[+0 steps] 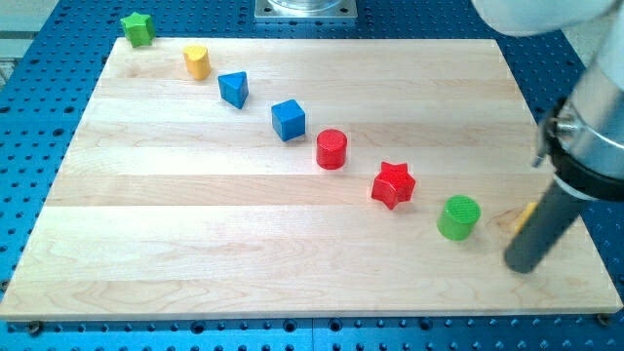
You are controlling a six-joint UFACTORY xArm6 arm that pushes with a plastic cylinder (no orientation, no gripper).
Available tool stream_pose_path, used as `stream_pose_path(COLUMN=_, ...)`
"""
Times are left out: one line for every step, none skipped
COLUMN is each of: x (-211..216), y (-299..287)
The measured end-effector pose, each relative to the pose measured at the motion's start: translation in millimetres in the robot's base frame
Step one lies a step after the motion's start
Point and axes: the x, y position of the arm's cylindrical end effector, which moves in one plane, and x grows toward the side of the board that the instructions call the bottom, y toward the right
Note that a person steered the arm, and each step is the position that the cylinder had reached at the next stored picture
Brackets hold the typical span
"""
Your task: Push the hexagon closely to the red blocks
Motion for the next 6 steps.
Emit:
stream_pose_path(x=-13, y=52)
stream_pose_path(x=-45, y=69)
stream_pose_path(x=-47, y=70)
stream_pose_path(x=-36, y=83)
stream_pose_path(x=-50, y=85)
stream_pose_path(x=-47, y=50)
